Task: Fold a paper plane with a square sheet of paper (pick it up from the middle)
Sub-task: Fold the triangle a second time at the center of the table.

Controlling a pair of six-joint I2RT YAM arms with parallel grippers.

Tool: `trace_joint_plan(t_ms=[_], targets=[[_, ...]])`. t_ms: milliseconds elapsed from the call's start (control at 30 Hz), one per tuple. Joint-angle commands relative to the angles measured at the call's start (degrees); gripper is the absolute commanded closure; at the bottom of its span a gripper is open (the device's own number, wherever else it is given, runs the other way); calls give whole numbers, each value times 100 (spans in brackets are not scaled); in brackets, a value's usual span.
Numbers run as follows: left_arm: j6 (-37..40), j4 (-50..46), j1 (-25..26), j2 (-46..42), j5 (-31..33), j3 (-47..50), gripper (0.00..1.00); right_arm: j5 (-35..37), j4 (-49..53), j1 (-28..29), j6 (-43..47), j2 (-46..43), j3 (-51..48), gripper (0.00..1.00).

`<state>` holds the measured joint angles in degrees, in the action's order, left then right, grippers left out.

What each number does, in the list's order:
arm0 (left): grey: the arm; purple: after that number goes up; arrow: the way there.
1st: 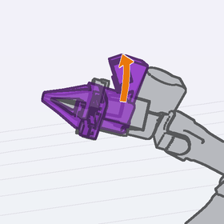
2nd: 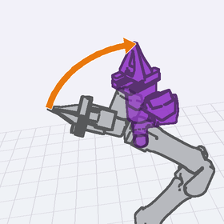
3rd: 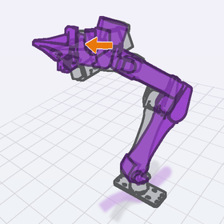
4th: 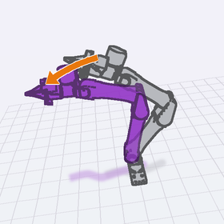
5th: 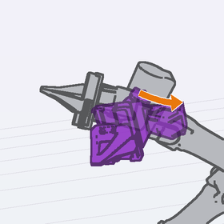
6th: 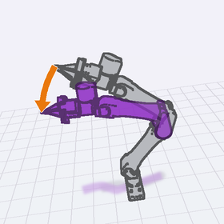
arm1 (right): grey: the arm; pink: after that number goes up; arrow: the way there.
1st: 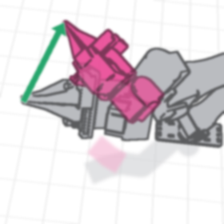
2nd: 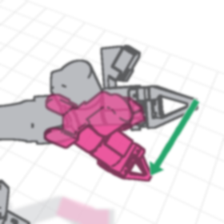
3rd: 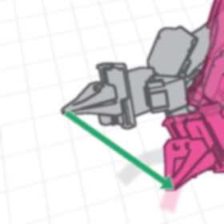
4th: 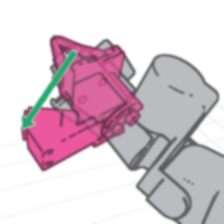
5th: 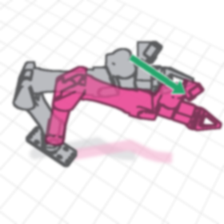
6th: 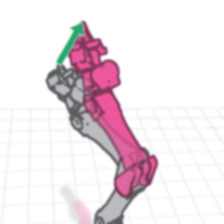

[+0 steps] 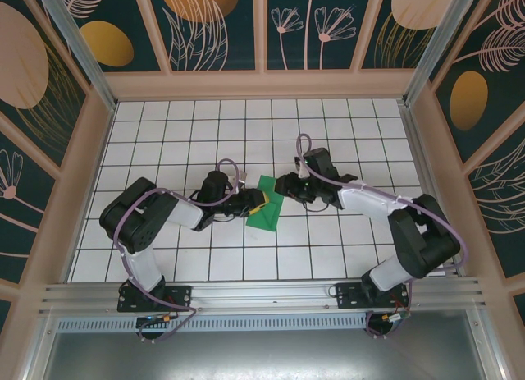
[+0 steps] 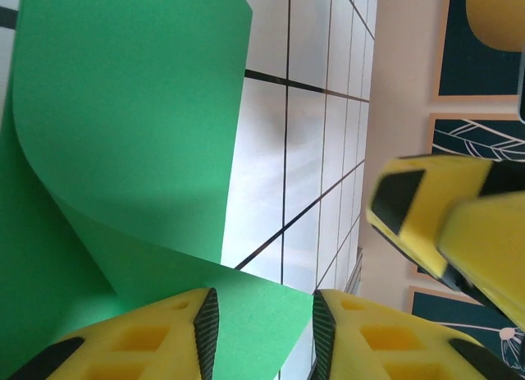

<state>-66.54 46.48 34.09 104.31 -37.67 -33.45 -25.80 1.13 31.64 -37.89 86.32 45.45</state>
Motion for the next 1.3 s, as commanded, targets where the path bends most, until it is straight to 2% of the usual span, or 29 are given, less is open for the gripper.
trace_joint_plan(t_ms=[0,233,600,833,1033,1267], targets=[[-26,107,20,73,-21,-107,62,-453,-86,3,307,-132,-281,57],[-28,87,25,86,3,-91,64,-784,-206,2,442,-9,-494,56],[-48,81,20,74,-4,-109,66,-982,-502,44,425,447,-313,64],[-141,234,27,46,-78,-78,68,-1165,-916,35,283,610,-354,77],[-160,231,25,-95,-91,-74,68,-931,-890,5,281,639,-447,88],[6,-7,95,-330,-64,-218,69,-562,-431,5,630,821,-315,91]])
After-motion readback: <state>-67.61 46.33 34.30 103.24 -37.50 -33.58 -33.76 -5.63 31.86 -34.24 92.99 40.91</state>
